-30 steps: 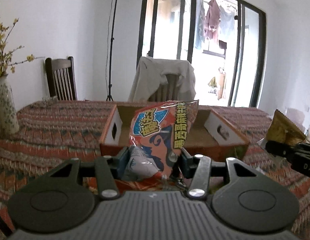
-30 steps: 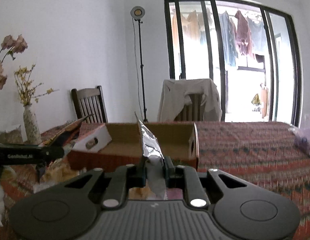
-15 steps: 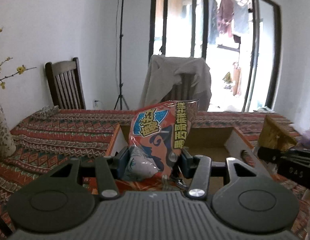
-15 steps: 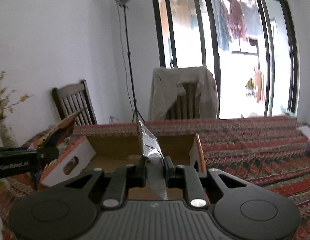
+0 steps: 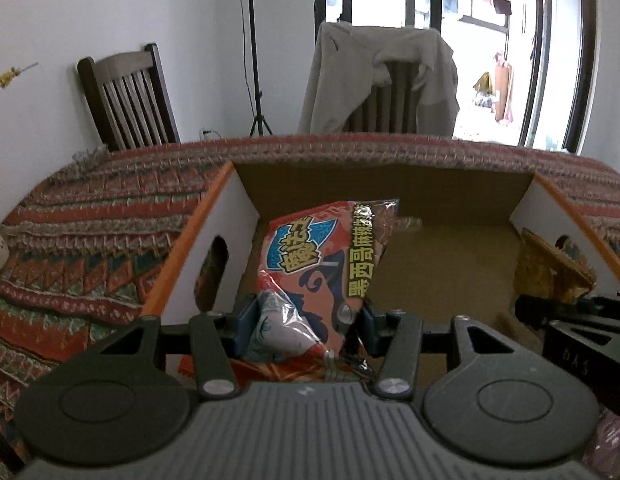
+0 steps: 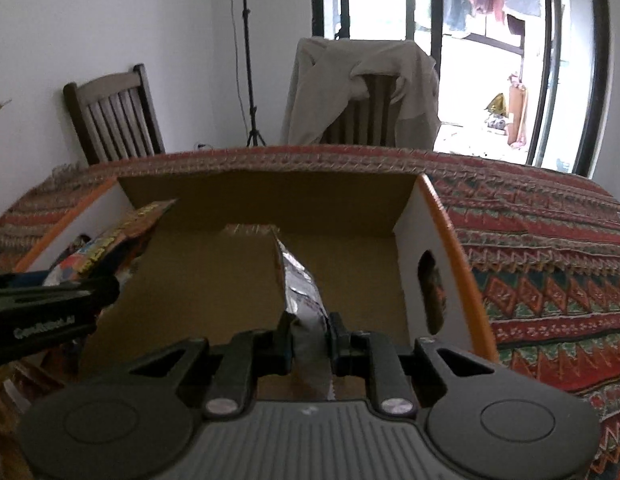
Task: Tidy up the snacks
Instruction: 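Carry both held packets over the cardboard box and release them inside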
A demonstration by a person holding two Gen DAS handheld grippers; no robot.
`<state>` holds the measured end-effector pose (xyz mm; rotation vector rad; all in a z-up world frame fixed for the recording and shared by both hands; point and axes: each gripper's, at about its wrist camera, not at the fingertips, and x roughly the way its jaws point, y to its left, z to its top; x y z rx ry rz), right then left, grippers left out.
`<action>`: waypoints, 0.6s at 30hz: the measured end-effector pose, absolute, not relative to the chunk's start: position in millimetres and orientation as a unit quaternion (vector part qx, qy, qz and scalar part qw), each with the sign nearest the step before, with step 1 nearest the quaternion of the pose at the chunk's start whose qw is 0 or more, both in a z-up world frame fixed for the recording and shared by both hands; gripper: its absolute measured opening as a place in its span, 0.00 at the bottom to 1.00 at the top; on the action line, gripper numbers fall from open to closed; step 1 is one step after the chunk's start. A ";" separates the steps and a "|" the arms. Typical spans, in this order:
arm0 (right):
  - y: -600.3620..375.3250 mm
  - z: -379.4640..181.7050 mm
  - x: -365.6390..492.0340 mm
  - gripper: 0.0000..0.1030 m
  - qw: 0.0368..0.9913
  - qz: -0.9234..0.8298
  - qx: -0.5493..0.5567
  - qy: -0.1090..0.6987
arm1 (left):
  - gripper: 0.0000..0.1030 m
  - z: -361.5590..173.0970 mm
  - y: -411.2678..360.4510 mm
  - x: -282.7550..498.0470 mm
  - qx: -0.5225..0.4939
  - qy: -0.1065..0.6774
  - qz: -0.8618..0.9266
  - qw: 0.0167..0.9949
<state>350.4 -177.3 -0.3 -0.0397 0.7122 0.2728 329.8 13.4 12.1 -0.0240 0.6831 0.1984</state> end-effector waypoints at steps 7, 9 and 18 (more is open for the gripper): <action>-184.3 0.1 348.1 0.62 0.929 0.145 -0.010 0.340 | 0.80 11.5 21.6 317.6 -0.042 0.323 0.085 0.941; -186.5 3.7 340.2 0.68 0.931 0.155 -0.008 0.331 | 0.94 16.6 21.9 308.9 -0.042 0.306 0.084 0.947; -202.3 22.2 308.0 1.00 0.942 0.168 -0.001 0.289 | 1.00 46.2 31.3 271.4 -0.079 0.250 0.067 0.963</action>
